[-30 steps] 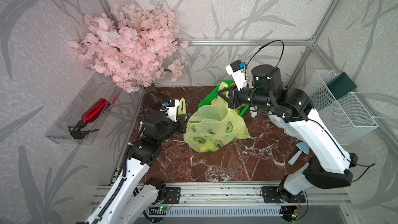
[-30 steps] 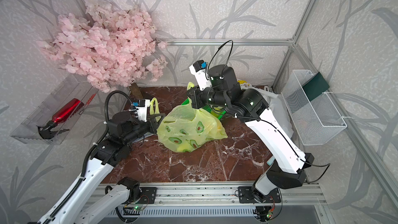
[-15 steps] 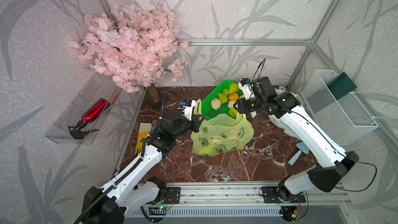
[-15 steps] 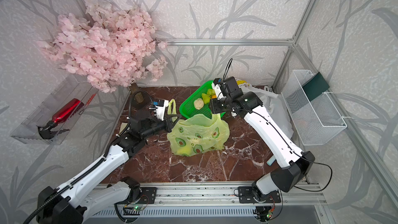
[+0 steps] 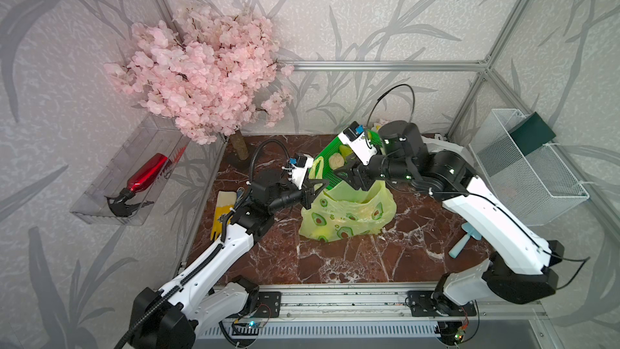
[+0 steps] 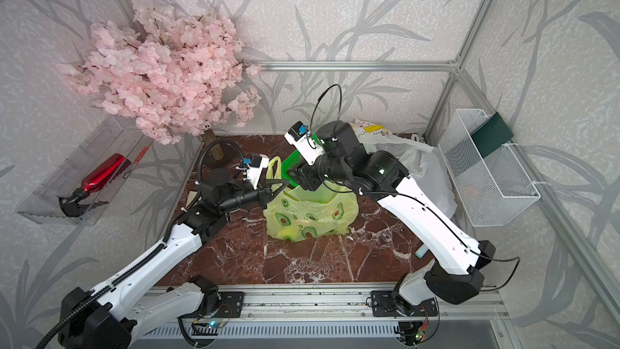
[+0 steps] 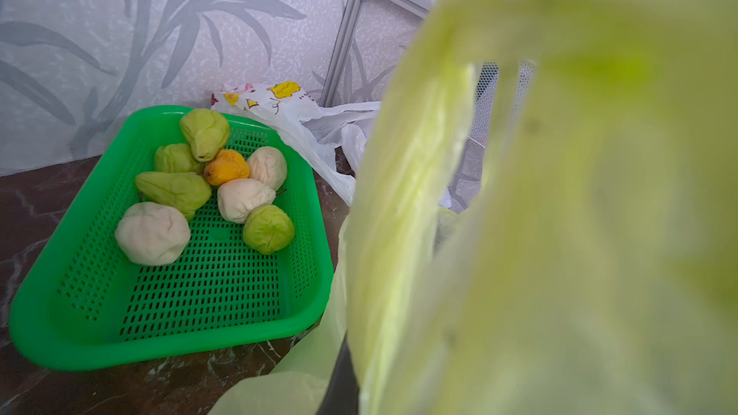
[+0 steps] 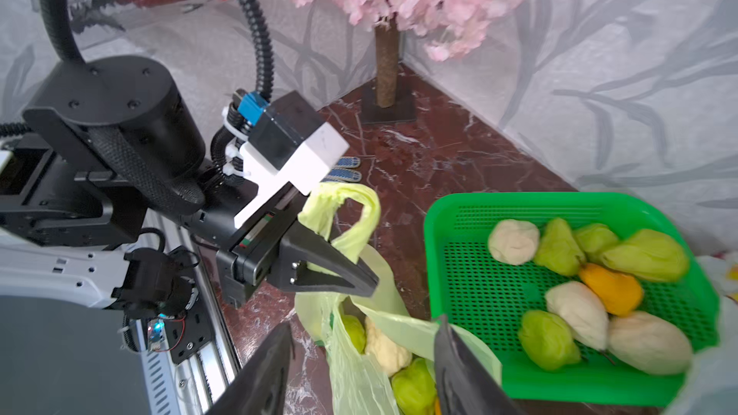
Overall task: Place the pears into plastic bags & tie knots
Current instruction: Tie the plastic bag at the center of the board.
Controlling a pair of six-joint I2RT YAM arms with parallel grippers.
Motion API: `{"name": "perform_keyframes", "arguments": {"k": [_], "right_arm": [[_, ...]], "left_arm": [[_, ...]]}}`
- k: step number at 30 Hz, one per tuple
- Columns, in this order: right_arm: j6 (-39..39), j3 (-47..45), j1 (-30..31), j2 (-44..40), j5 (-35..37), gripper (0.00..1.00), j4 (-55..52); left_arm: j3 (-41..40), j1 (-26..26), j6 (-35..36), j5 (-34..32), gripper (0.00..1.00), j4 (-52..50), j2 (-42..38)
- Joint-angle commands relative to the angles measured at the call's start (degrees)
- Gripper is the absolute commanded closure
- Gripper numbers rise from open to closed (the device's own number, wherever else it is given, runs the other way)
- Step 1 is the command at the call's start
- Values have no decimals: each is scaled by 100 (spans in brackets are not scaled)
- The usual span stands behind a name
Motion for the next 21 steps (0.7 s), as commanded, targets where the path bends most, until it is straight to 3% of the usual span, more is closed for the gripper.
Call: {"name": "perform_keyframes", "arguments": {"k": [1,11,14,18,21], "right_arm": [[-409,-159,-174,219,-1301,38,629],[-560,377,-573,871,-2251,40,481],[-456,498,-673,1011,-2704,52,562],[30,345,-855,959,-3120,80,898],[836,51,-1047,773,-3145,89,1409]], "left_arm": [[157,34,178,596,100,343,23],[231,76,327,927,100,266,134],[255,96,343,1002,100,238,196],[245,249,241,740,99,217,110],[126,390,157,330,71,201,-115]]}}
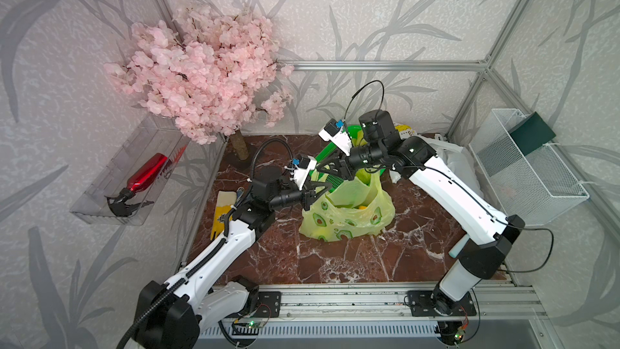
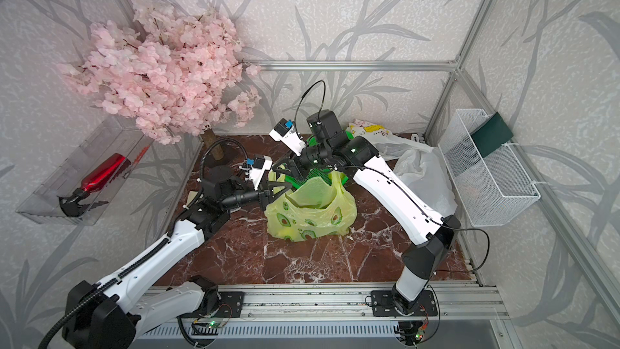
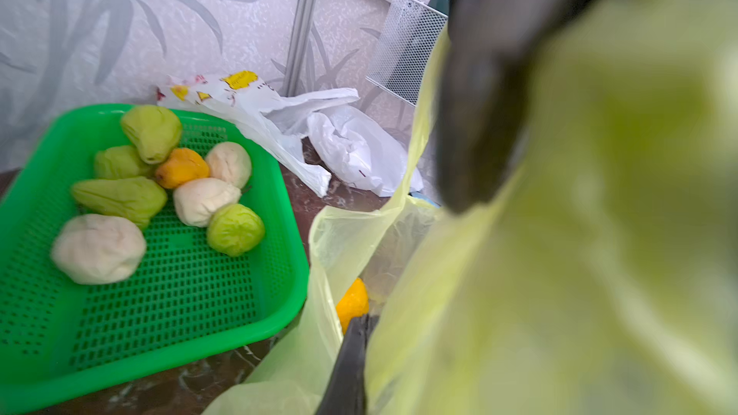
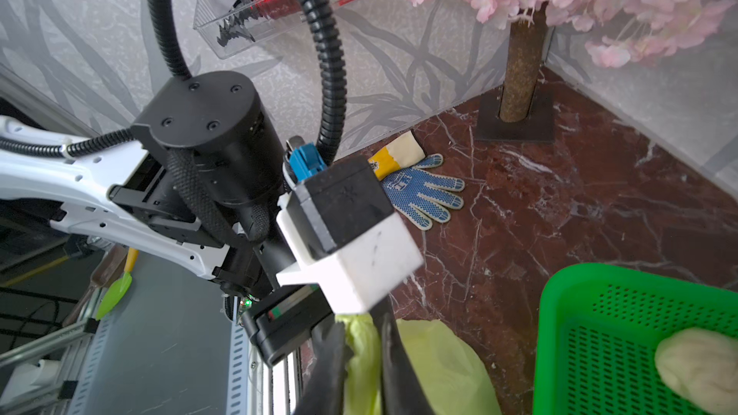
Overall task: Place the pears into plastic bags & tie knots
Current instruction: Tie the plastic bag at the center of the board.
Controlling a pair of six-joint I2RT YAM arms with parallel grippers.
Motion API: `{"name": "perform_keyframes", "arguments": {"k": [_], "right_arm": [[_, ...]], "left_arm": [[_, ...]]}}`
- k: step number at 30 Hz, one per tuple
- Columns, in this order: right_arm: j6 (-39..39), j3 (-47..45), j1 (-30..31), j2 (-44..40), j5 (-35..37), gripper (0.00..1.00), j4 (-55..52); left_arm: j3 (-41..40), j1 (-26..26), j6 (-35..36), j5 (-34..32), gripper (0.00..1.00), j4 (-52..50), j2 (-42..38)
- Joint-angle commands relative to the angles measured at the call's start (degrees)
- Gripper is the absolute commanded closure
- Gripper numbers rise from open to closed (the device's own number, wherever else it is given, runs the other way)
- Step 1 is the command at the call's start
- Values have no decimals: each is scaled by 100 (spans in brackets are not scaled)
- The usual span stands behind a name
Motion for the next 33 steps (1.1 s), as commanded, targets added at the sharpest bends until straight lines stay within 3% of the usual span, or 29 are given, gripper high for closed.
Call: {"name": "perform_keyframes", "arguments": {"k": [1,6,10,17,20,22,23,24,28,30,33], "right_arm": [[965,-212,-179,-227,-221,91,648],[2067,-411,-43,-315,210,100,950],[2584,-664,-33,-405,660,100,1119],[3415,-854,-47,-429,751,100,1520],[3603,-839,-46,-406,731,100,1619],[3817,-825,-60,-381,633,100,1672],[3818,-831,-91,-387,530,98,1715],[3793,-840,-175,-433,403,88,1735],[2813,-1030,-595,-1137,339,52,1172],[2213,-1605,-859,-1814,619,44,994],[1978,-2888,-1529,-2912,666,40,1314]], "left_arm": [[64,116,50,-432,66,136,-311],[-68,0,385,-964,59,544,-349],[44,-114,875,-909,57,501,-186],[-23,-347,1409,-1544,59,469,-70],[-32,-426,1539,-1818,65,350,-63],[-44,-454,1602,-1918,83,349,-69],[-29,-453,1606,-1945,94,322,-70],[-8,-454,1624,-1976,100,262,-64],[127,-445,1389,-2385,100,-96,-37],[154,-437,1300,-2517,100,-205,-49],[371,-406,1239,-2407,100,-562,56]]}}
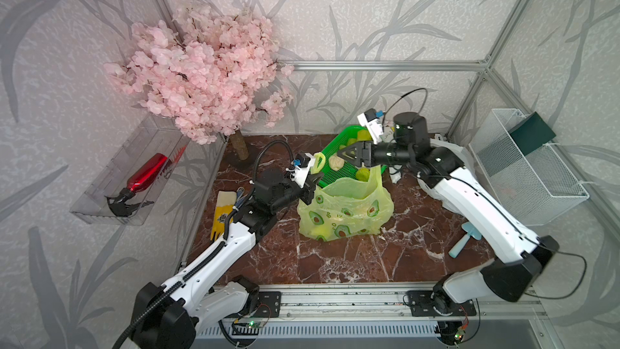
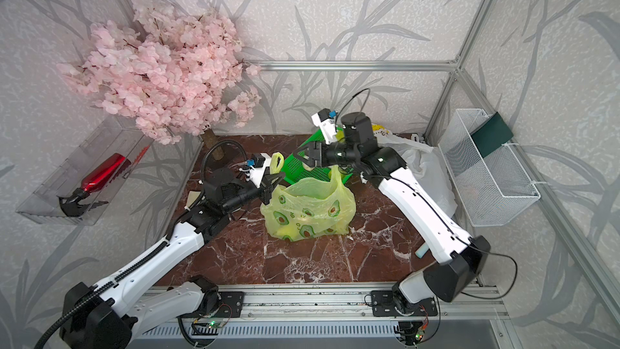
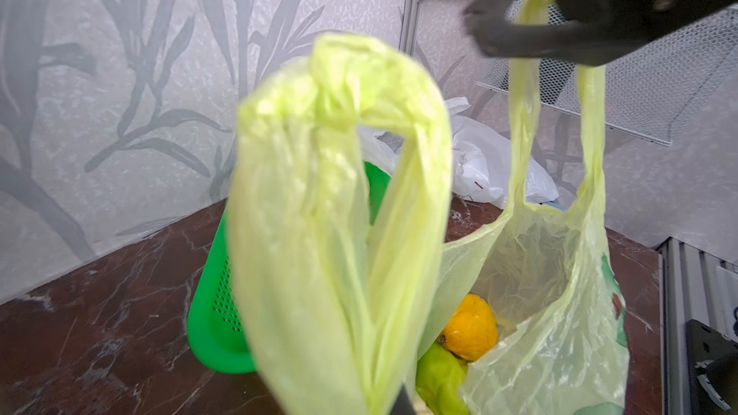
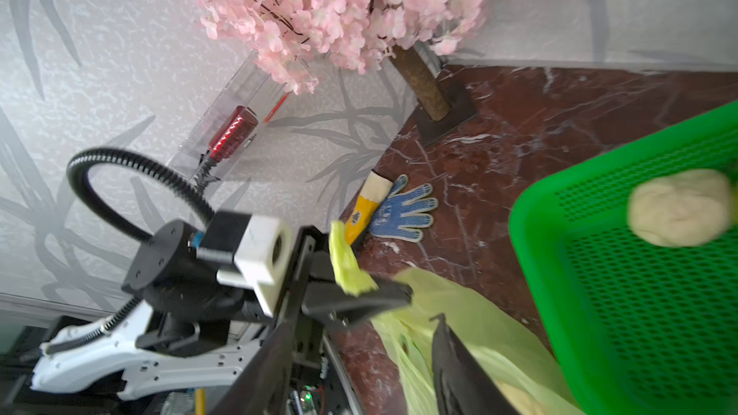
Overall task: Place the pears into plastic bags & tie knots
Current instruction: Tie the plastic bag at the center of the board.
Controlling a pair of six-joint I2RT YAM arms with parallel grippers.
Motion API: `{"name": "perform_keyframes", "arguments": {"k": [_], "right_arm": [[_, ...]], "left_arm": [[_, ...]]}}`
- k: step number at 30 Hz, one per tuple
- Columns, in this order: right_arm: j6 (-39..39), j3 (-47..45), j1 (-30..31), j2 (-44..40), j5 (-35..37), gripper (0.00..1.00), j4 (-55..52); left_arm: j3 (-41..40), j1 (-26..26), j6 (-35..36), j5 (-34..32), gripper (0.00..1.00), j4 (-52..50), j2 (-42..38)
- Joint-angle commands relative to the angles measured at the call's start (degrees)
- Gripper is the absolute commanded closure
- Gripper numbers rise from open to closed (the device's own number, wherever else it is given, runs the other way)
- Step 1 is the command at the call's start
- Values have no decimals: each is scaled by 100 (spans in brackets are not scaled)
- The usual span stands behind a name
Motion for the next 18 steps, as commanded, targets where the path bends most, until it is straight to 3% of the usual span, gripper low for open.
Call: {"name": "perform_keyframes", "arguments": {"k": [1,5,9,18], "right_arm": [[-775,-1090,-676,-1311,8,39,184],[-1257,-2446,-1456,-2088,-414,28,635],[-1590,-3171,-1475,-2080,-607,20,1352],[-1519,-3812,-1426,-1576,-828,21,3113]], "left_arm": [[385,25,-104,-71,100,-425,112],[454,105,-275,190,100,-397,122],[517,197,-400,467,100,-409,158],[512,443,-690,1016,100,-440,178]]}}
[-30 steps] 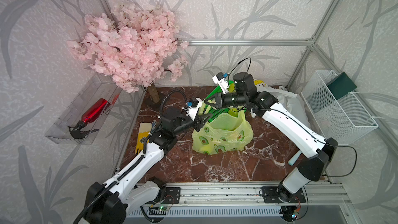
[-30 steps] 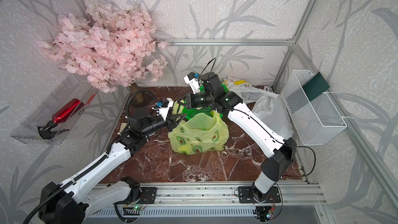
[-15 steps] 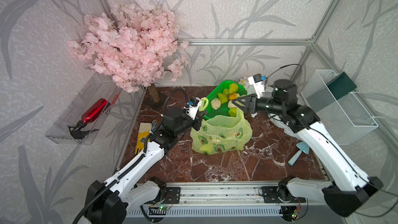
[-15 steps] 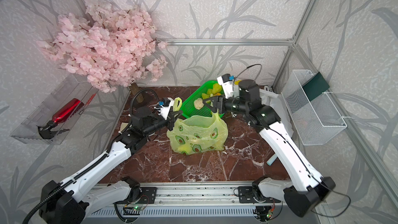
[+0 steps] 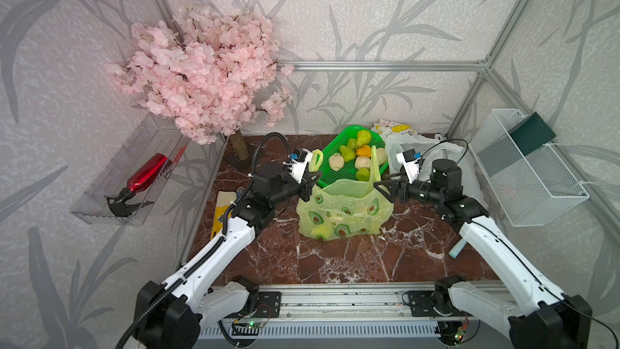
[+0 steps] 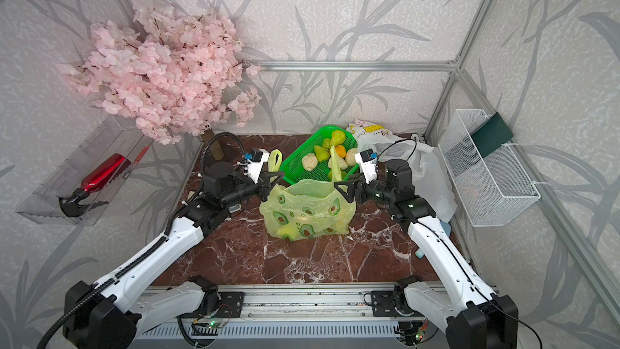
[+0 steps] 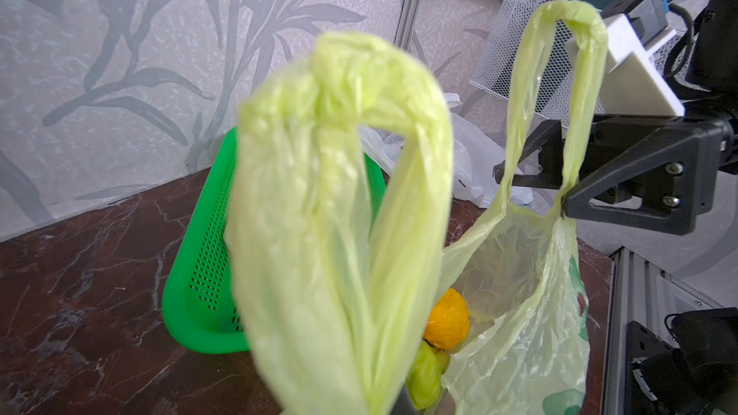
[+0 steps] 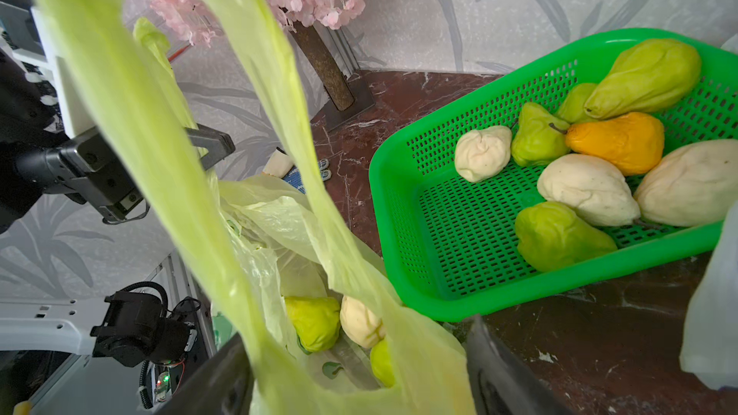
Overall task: Place the pears into plastic bags & tie knots
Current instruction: Tie the plastic bag at the center of the board.
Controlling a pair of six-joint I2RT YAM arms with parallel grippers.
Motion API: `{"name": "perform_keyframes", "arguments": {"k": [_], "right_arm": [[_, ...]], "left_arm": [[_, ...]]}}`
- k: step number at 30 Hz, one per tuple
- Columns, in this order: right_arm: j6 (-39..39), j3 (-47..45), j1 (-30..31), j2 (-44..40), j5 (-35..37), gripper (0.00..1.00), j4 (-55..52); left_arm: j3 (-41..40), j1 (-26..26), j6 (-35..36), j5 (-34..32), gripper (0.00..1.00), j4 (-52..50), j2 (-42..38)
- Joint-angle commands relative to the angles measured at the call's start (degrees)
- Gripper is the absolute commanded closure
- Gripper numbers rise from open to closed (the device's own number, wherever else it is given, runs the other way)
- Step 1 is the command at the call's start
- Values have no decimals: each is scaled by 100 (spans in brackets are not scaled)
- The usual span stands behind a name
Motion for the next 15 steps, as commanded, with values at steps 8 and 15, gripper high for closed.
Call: {"name": "perform_keyframes", "arguments": {"k": [8,15], "right_arm": [[-256,95,79,617,-545,41,1405],[-454,5,483,290,-338,86,1561]], "left_arm": [[385,278,-371,1002,100,-183,206],[1143,384,-506,1556,100,-1123,864]]}}
